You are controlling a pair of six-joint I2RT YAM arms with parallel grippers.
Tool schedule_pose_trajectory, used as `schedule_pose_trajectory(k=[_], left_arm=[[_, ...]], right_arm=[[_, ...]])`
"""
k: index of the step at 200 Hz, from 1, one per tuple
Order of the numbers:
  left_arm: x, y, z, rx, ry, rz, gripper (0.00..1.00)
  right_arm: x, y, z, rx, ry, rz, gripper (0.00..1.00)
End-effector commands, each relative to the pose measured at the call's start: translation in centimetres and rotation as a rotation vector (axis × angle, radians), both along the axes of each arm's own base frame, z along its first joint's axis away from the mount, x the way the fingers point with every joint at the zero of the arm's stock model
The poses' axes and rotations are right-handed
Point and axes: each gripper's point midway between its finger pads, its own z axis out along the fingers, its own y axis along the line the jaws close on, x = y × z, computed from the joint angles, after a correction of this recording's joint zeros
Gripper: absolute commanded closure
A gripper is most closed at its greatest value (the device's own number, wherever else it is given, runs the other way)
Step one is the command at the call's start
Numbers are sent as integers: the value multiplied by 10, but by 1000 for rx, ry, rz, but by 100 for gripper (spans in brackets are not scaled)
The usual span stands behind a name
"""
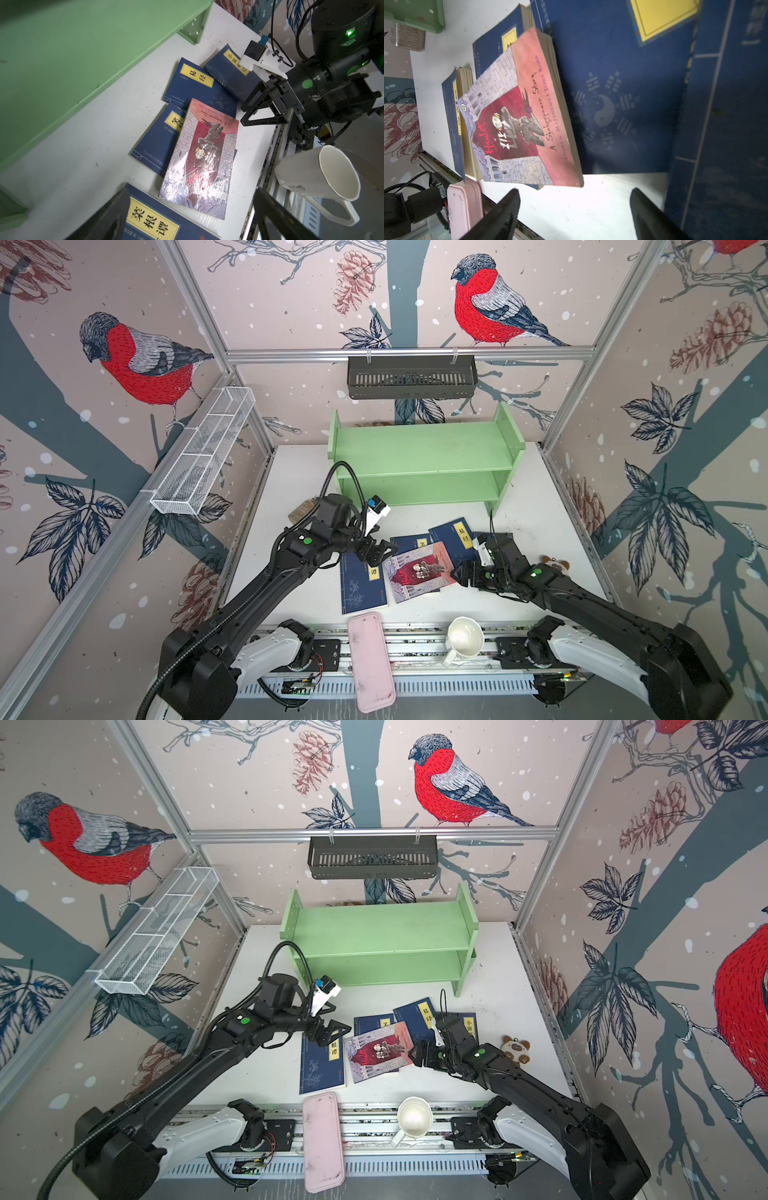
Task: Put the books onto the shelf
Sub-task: 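Move the left and right grippers toward the pink Hamlet paperback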
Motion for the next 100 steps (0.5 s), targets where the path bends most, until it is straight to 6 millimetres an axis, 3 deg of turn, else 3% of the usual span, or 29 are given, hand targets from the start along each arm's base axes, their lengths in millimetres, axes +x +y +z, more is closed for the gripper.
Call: schedule_pose_trajectory(k=[1,59,100], left_arm=[[16,-13,1,-8,-37,47,9],[19,-35,-38,28,1,55,14],[27,-35,-68,78,30,82,22]], right_arm=[[0,9,3,58,3,9,18],[-8,9,-4,81,43,13,23],[-10,11,-10,117,59,1,25]])
